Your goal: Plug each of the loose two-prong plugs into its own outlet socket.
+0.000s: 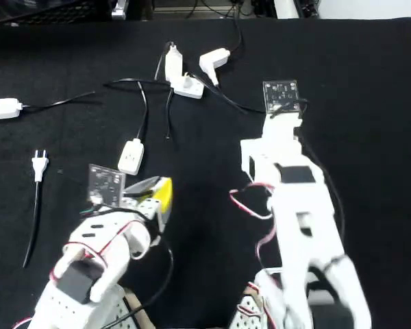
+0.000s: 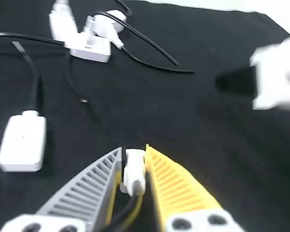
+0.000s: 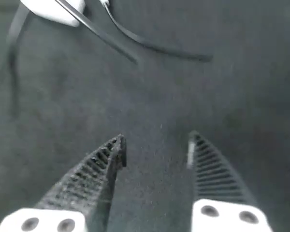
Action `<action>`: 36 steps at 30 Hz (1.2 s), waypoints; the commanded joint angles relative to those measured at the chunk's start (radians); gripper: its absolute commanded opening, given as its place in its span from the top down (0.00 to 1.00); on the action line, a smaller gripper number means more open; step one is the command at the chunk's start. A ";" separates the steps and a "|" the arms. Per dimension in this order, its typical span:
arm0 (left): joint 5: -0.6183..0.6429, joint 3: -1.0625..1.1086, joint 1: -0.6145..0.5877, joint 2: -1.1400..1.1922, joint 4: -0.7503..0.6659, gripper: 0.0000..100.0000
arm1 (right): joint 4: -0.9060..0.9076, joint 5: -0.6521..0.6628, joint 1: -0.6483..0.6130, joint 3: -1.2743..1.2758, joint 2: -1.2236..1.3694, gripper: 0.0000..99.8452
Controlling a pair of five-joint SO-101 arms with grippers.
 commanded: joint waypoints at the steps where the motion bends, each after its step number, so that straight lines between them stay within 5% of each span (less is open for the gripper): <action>1: 0.018 -0.139 -0.065 0.031 0.084 0.97 | -0.074 -0.015 0.020 -0.127 0.275 0.76; 7: -0.018 -0.271 -0.096 0.396 0.089 0.97 | 0.118 -0.038 0.051 -0.392 0.519 0.76; 19: -0.146 -1.069 -0.309 1.307 0.408 0.97 | 0.115 -0.035 0.044 -0.384 0.515 0.76; 26: -0.265 -1.291 -0.372 1.560 0.411 0.97 | 0.098 -0.035 0.044 -0.384 0.518 0.76; 36: 0.101 -1.305 -0.438 1.734 0.298 0.97 | 0.098 0.005 0.014 -0.384 0.518 0.76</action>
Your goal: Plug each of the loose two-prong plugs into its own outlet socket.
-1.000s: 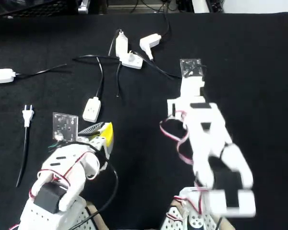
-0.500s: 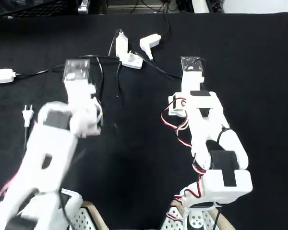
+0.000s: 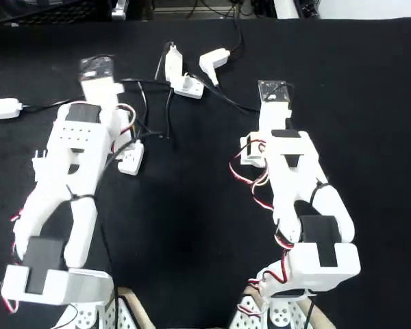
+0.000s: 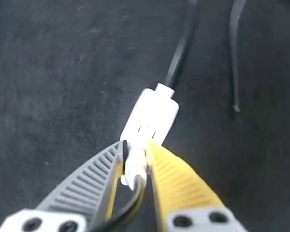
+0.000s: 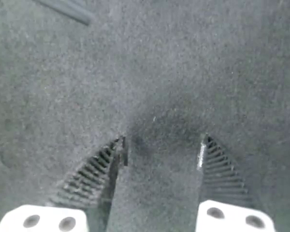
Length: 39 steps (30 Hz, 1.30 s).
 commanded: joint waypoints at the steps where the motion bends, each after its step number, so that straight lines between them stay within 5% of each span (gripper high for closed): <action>1: 0.104 -0.059 -0.025 0.002 -0.023 0.97 | -0.008 0.055 -0.031 -0.041 -0.016 0.76; 6: 0.109 -0.064 -0.173 -0.144 0.034 0.97 | -0.012 0.126 -0.072 -0.008 -0.038 0.76; 12: 0.097 -0.041 -0.553 -0.333 0.089 0.97 | -0.037 0.163 -0.109 0.041 -0.088 0.75; 18: -0.092 0.131 -0.789 -0.334 0.044 0.97 | 0.029 0.213 -0.235 -0.016 -0.101 0.75; 23: -0.114 0.312 -0.920 -0.311 -0.052 0.97 | 0.147 0.330 -0.347 -0.234 -0.062 0.75; 26: -0.114 0.424 -0.955 -0.310 -0.121 0.97 | 0.187 0.242 -0.354 -0.386 0.016 0.75; 33: -0.106 0.622 -0.949 -0.315 -0.236 0.97 | 0.259 -0.213 -0.431 -0.717 0.331 0.75; 39: -0.104 0.687 -0.929 -0.318 -0.247 0.97 | 0.339 -0.356 -0.559 -0.990 0.570 0.75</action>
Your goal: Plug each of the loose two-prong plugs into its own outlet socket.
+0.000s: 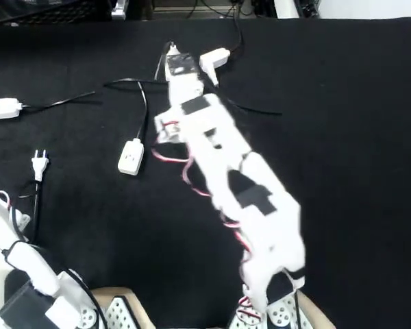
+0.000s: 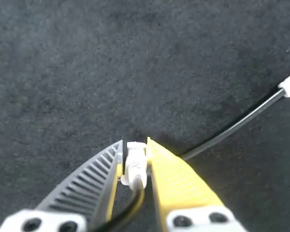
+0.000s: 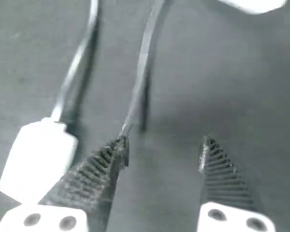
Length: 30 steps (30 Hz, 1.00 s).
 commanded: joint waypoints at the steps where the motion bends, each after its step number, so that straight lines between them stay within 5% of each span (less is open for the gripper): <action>1: 0.005 0.008 0.010 -0.008 -0.009 0.97 | 0.044 -0.066 -0.071 -0.216 0.087 0.75; 11: 0.005 0.070 0.038 -0.006 -0.106 0.97 | 0.150 -0.264 -0.104 -0.621 0.332 0.75; 21: 0.005 0.070 0.044 -0.006 -0.106 0.97 | 0.284 -0.267 -0.123 -0.957 0.423 0.75; 30: 0.005 0.074 0.067 -0.006 -0.107 0.97 | 0.287 -0.261 -0.210 -0.989 0.536 0.75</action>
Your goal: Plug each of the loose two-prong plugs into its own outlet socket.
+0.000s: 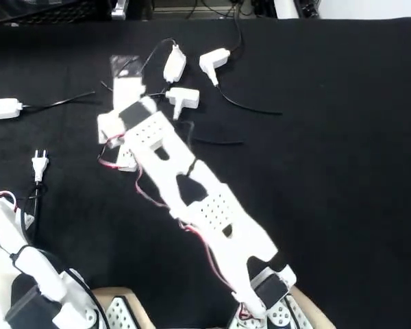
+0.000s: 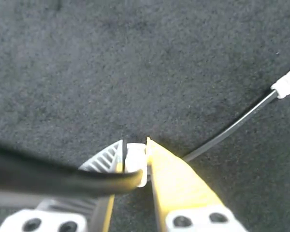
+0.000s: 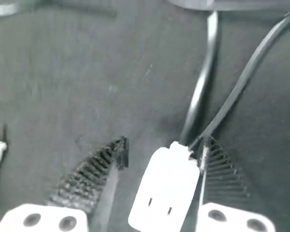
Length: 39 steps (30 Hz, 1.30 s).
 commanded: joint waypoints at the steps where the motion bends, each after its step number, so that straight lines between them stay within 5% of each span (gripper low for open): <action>1: 0.008 0.004 0.035 0.005 -0.021 0.97 | 0.002 -0.005 -0.002 -0.054 0.004 0.75; 13: 0.008 0.005 0.035 0.005 -0.021 0.97 | 0.006 -0.003 0.038 -0.044 0.018 0.76; 20: 0.008 0.005 0.035 0.005 -0.021 0.97 | 0.003 0.078 0.034 -0.045 0.019 0.97; 29: 0.008 0.005 0.038 0.005 -0.021 0.97 | 0.003 0.091 0.034 -0.054 0.010 0.99; 39: 0.008 0.038 0.101 0.003 -0.083 0.97 | 0.224 0.256 -0.014 -0.427 -0.001 0.99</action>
